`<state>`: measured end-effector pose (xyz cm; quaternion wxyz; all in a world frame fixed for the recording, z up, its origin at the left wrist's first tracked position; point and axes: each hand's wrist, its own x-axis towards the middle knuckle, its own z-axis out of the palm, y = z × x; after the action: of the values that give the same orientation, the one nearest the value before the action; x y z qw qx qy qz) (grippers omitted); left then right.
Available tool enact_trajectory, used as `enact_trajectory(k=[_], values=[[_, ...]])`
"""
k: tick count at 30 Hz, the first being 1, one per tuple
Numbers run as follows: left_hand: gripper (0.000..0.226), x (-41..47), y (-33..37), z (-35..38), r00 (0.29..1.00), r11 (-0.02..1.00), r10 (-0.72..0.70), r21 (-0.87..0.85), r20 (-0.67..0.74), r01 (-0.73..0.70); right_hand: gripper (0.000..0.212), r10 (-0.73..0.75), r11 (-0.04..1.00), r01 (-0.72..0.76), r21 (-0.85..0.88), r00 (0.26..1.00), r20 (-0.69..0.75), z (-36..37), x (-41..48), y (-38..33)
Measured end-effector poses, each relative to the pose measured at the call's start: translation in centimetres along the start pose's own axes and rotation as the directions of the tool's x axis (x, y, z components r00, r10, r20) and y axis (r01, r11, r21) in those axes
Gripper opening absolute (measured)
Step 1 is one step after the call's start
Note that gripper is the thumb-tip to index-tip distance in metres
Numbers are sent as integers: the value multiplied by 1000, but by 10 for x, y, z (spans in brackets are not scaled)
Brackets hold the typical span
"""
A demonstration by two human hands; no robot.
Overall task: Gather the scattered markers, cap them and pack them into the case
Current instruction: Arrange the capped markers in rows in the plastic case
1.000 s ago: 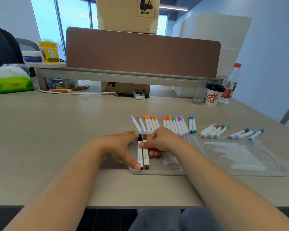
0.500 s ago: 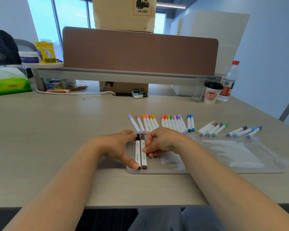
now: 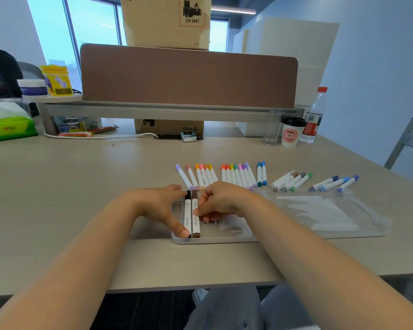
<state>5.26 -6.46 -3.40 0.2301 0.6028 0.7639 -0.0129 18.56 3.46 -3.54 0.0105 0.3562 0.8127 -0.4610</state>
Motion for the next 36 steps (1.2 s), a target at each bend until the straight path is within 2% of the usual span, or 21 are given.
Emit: enact_trajectory(k=[3,6,9,12,14,19,23,28,32,36], values=[[107,-1,2,-3,1000,1000,6,27,-6,-6,10,-34,999,34,26,999,1,-1,-3,5],[93,0,6,-12,998,998,18,62,-64,-14,8,-84,993,83,82,996,3,-8,-5,9],[64,10,21,-22,970,998,64,26,-234,-59,11,-97,990,104,98,992,-83,-27,-7,14],[26,30,49,-27,907,986,145,-18,-394,-165,11,-97,991,114,71,975,-202,-49,-11,24],[15,46,69,-28,877,977,185,-14,-443,-213,14,-95,989,122,88,959,-267,-64,-17,34],[15,85,117,-27,859,954,240,-53,-452,-294,12,-8,984,78,160,918,-397,-104,-32,71],[20,119,147,-26,861,958,268,24,-432,-286,14,83,982,15,186,860,-504,-137,-45,106],[24,156,180,-27,868,944,329,143,-372,-296,16,191,968,-36,249,753,-630,-170,-57,152],[19,187,198,-25,894,955,282,187,-347,-229,19,170,981,-44,191,679,-714,-182,-59,176],[20,207,205,-23,924,972,201,186,-325,-146,19,100,994,-33,107,680,-726,-183,-56,187]])
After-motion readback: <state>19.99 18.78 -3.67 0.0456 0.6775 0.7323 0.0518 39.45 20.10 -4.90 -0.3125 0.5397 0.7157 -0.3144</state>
